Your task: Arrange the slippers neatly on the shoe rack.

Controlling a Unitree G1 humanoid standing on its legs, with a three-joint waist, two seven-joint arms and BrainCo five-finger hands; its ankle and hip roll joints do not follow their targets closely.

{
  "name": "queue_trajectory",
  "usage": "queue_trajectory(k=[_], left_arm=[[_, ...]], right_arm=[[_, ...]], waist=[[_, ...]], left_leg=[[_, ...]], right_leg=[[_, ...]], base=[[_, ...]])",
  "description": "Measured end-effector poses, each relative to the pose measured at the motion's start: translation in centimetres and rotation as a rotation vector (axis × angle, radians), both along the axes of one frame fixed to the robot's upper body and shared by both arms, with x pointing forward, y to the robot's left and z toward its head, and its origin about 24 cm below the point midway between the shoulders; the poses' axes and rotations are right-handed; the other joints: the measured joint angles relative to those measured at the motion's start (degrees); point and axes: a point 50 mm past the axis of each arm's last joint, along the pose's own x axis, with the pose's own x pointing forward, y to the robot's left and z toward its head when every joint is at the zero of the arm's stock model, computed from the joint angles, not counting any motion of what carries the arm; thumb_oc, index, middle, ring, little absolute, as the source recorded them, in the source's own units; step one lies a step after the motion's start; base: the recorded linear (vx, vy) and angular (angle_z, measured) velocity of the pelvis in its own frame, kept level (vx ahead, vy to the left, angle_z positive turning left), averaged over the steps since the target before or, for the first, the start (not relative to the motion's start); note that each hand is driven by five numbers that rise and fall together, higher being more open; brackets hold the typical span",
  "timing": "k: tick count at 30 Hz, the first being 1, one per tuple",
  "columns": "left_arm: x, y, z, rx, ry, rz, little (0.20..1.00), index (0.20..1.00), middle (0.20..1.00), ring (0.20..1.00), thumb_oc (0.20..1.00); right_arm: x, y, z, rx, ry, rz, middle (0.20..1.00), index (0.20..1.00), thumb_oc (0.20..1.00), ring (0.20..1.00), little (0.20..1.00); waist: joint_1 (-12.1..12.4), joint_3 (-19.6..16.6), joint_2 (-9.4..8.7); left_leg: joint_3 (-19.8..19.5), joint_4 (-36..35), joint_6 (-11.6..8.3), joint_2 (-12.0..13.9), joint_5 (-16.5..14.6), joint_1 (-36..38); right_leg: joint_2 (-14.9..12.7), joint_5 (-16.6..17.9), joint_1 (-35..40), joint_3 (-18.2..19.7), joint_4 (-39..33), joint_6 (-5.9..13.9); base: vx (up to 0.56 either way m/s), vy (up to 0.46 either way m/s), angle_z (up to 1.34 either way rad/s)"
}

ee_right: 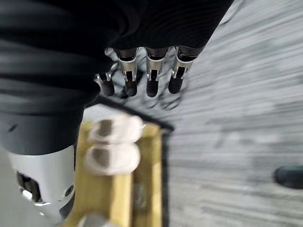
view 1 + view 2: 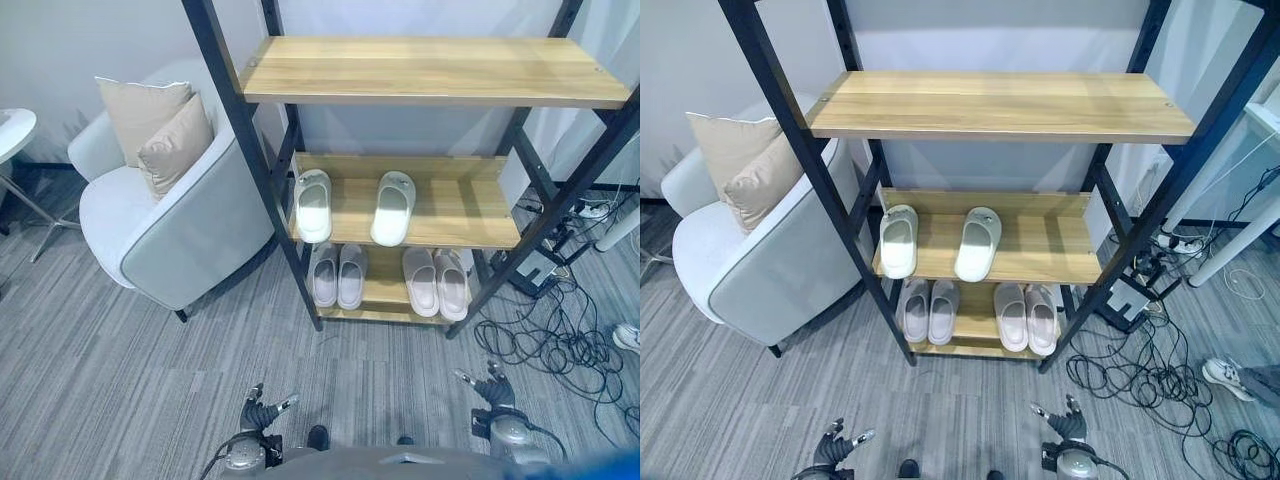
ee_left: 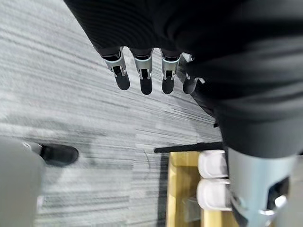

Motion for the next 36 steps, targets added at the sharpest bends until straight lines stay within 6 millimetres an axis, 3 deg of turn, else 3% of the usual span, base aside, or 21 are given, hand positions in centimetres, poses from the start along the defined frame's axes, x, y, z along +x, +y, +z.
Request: queue_trajectory(k=[3,5,7,9,11,12,14,15,17,18,20,23,26,28,32,34,36], left_arm=[[0.4,0.0,0.1,0.003,-0.011,-0.002,1.000,1.000,1.000,1.000,1.000],[0.4,0.1,0.2,-0.001,-0.022,0.007,1.000,1.000,1.000,1.000,1.000],[0.9,1.5,1.1,0.022,-0.083,0.028,1.000,1.000,1.000,1.000,1.000],[0.7,3.0,1.2,0.064,-0.070,0.025,1.000,1.000,1.000,1.000,1.000],[1.2,3.7,1.5,0.083,-0.084,0.023,1.000,1.000,1.000,1.000,1.000],[1.2,3.6,1.5,0.078,-0.083,0.019,1.000,1.000,1.000,1.000,1.000],[1.0,2.9,1.3,0.059,-0.079,0.007,1.000,1.000,1.000,1.000,1.000],[1.0,2.8,1.2,0.053,-0.077,-0.001,1.000,1.000,1.000,1.000,1.000],[0.3,2.9,1.0,0.048,-0.053,-0.004,1.000,1.000,1.000,1.000,1.000],[-0.4,3.0,0.8,0.047,-0.033,-0.003,1.000,1.000,1.000,1.000,1.000],[-0.8,2.9,0.6,0.037,-0.022,-0.007,1.000,1.000,1.000,1.000,1.000],[-1.0,2.8,0.5,0.036,-0.010,-0.003,1.000,1.000,1.000,1.000,1.000],[-0.9,2.9,0.6,0.052,-0.009,-0.031,1.000,1.000,1.000,1.000,1.000],[-1.2,3.1,0.5,0.056,-0.004,-0.029,1.000,1.000,1.000,1.000,1.000],[-1.5,3.3,0.5,0.064,0.003,-0.037,1.000,1.000,1.000,1.000,1.000],[-0.9,3.1,0.7,0.068,-0.014,-0.076,1.000,1.000,1.000,1.000,1.000],[-0.5,3.1,0.8,0.070,-0.024,-0.079,1.000,1.000,1.000,1.000,1.000]], right_arm=[[1.1,3.4,0.5,0.064,-0.051,0.179,1.000,1.000,1.000,1.000,1.000],[1.8,3.2,1.3,0.103,-0.074,0.196,1.000,1.000,1.000,1.000,1.000],[4.0,1.6,6.6,0.058,-0.336,0.360,1.000,1.000,1.000,1.000,1.000],[4.6,1.2,6.4,0.039,-0.317,0.380,1.000,1.000,1.000,1.000,1.000],[4.5,2.8,6.7,0.092,-0.314,0.495,1.000,1.000,1.000,1.000,1.000],[4.1,4.2,5.9,0.143,-0.277,0.553,1.000,1.000,1.000,1.000,1.000],[3.6,5.1,4.7,0.179,-0.206,0.619,1.000,1.000,1.000,1.000,1.000],[4.3,5.5,4.9,0.190,-0.206,0.649,1.000,1.000,1.000,1.000,1.000],[6.5,6.3,7.0,0.190,-0.303,0.713,1.000,1.000,1.000,1.000,1.000],[9.4,6.9,11.3,0.157,-0.495,0.796,1.000,1.000,1.000,1.000,1.000],[11.1,7.3,13.5,0.137,-0.596,0.812,1.000,1.000,1.000,1.000,1.000],[13.3,6.8,17.5,0.051,-0.774,0.769,1.000,1.000,1.000,1.000,1.000],[16.6,5.2,20.8,-0.159,-0.888,0.658,1.000,1.000,1.000,1.000,1.000],[17.1,4.2,20.6,-0.267,-0.871,0.617,1.000,1.000,1.000,1.000,1.000],[18.7,-0.6,20.3,-0.588,-0.760,0.489,1.000,1.000,1.000,1.000,1.000],[19.4,-2.0,20.0,-0.636,-0.694,0.426,1.000,1.000,1.000,1.000,1.000],[19.9,-2.1,20.9,-0.653,-0.724,0.396,1.000,1.000,1.000,1.000,1.000]], waist=[[0.59,-0.60,0.13],[1.14,-0.99,0.30],[0.73,-1.27,-0.20],[0.53,-2.31,-1.71],[0.36,-1.76,-2.70],[0.48,-1.73,-2.85],[1.61,-1.33,-2.30],[1.77,-0.94,-1.92],[2.73,-0.34,-1.52],[3.61,0.05,-1.66],[4.12,0.25,-2.03],[4.66,0.83,-2.38],[5.73,1.20,-3.07],[6.84,1.67,-3.33],[8.01,3.31,-3.63],[7.96,4.05,-3.43],[7.84,5.38,-3.23]], left_leg=[[-1.01,-0.01,-0.30,0.12,0.21,-0.42],[-1.12,0.00,-0.30,0.09,0.17,-0.78],[-1.02,0.00,-0.23,-0.21,0.47,-1.22],[-1.22,-0.01,-0.33,-0.30,0.39,-0.93],[-1.23,-0.01,-0.41,-0.25,0.42,-0.95],[-1.27,-0.01,-0.41,-0.30,0.42,-0.94],[-1.86,-0.24,-0.33,-0.69,0.47,-1.15],[-2.14,-0.24,-0.36,-0.79,0.49,-1.32],[-2.26,-0.25,-0.54,-0.85,0.45,-1.59],[-2.56,-0.12,-0.34,-0.95,0.76,-1.72],[-3.02,-0.01,-0.32,-1.15,0.77,-1.78],[-3.73,0.02,-0.22,-1.43,0.98,-2.08],[-4.07,0.02,-0.29,-1.58,1.09,-3.60],[-4.23,0.04,-0.27,-1.70,1.25,-4.30],[-5.22,0.07,-0.26,-1.96,1.65,-6.63],[-5.34,0.08,-0.29,-1.99,1.90,-7.47],[-5.32,0.08,-0.34,-1.96,2.09,-8.24]], right_leg=[[0.05,-0.06,0.11,-1.16,0.01,-0.32],[-0.16,-0.07,0.02,-1.37,0.04,-0.34],[-0.70,0.05,-0.65,-1.39,0.02,-0.19],[-0.19,-0.08,-0.17,-1.49,0.02,-0.12],[-0.14,-0.06,-0.22,-1.50,0.01,-0.14],[-0.27,-0.06,-0.15,-1.60,0.00,-0.13],[-0.76,-0.10,-0.04,-2.13,0.00,0.03],[-0.88,-0.16,-0.13,-2.35,0.00,0.22],[-0.95,-0.20,-0.07,-2.59,-0.01,0.30],[-0.88,-0.09,-0.35,-2.93,0.00,0.14],[-0.89,-0.17,-0.15,-3.39,0.00,0.17],[-1.05,-0.21,-0.02,-3.76,0.00,0.21],[-1.15,-0.27,-1.48,-4.50,0.01,0.32],[-1.24,-0.23,-2.11,-4.74,0.02,0.32],[-1.37,-0.22,-3.96,-5.38,0.03,0.44],[-1.38,-0.05,-4.60,-5.46,0.04,0.63],[-1.37,0.14,-5.66,-5.42,0.02,0.65]], base=[[0.00,-0.007,0.16],[0.00,-0.018,0.06],[0.00,0.000,0.00],[0.00,0.000,0.00],[0.00,0.000,0.00],[0.00,0.006,0.05],[0.01,0.012,0.13],[0.02,0.016,0.13],[0.03,0.020,0.09],[0.04,0.033,0.13],[0.04,0.045,0.14],[0.03,0.032,0.09],[0.00,0.023,0.09],[0.00,0.017,0.04],[0.00,0.016,0.10],[-0.01,0.012,0.02],[-0.01,0.016,-0.01]])
